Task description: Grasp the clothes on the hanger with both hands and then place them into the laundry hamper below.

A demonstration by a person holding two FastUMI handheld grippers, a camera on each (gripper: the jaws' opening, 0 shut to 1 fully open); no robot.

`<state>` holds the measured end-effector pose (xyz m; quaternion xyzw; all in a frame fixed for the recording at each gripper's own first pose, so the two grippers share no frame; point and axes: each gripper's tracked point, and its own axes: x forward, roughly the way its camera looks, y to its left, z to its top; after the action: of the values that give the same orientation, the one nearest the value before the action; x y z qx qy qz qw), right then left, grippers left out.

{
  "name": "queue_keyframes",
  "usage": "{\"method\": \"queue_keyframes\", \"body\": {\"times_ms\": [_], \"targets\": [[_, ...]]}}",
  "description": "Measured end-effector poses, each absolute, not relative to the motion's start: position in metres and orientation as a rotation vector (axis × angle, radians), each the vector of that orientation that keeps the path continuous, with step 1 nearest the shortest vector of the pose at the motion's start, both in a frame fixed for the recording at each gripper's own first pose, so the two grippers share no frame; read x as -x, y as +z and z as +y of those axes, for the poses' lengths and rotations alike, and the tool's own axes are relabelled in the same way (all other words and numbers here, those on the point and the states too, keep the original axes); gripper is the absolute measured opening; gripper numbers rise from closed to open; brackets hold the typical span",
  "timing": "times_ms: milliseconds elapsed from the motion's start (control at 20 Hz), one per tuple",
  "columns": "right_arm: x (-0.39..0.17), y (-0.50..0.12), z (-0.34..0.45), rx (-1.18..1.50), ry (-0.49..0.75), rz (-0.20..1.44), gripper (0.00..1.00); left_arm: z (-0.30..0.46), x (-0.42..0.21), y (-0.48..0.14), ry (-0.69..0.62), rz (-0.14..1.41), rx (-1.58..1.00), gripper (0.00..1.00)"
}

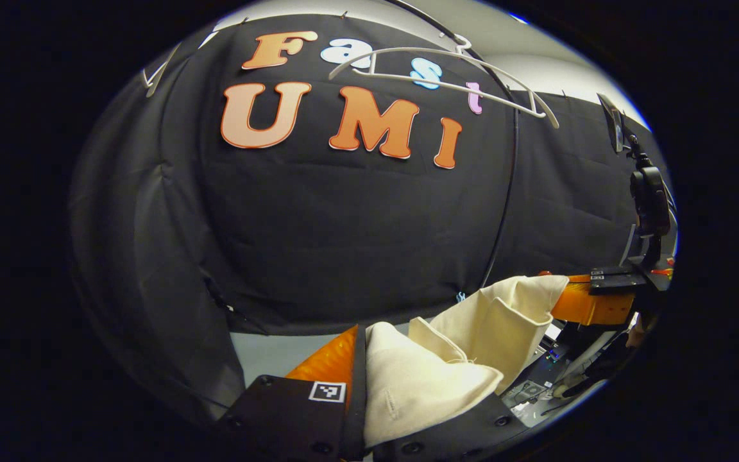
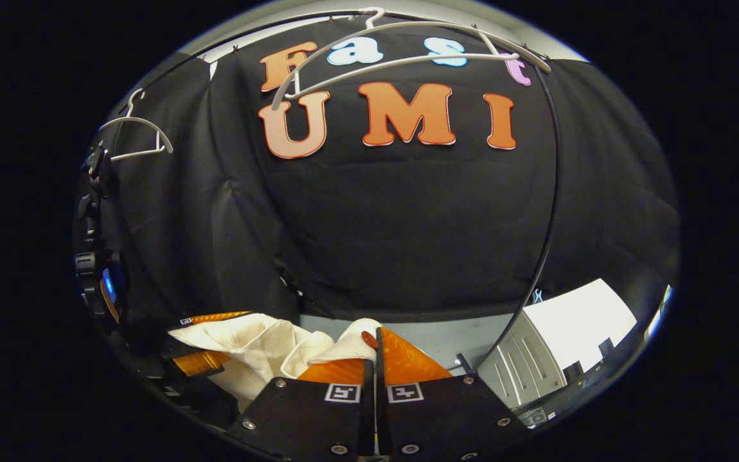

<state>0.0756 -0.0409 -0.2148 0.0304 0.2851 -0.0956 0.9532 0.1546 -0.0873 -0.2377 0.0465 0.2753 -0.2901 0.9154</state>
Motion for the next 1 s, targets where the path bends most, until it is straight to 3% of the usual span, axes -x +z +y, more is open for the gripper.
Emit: {"method": "queue_keyframes", "body": {"times_ms": [1000], "targets": [[-0.021,-0.322,-0.019,-0.155,-0.243,0.900,0.05,-0.058,-0.114,-0.333,-0.474,0.922,-0.098,0.14]]}}
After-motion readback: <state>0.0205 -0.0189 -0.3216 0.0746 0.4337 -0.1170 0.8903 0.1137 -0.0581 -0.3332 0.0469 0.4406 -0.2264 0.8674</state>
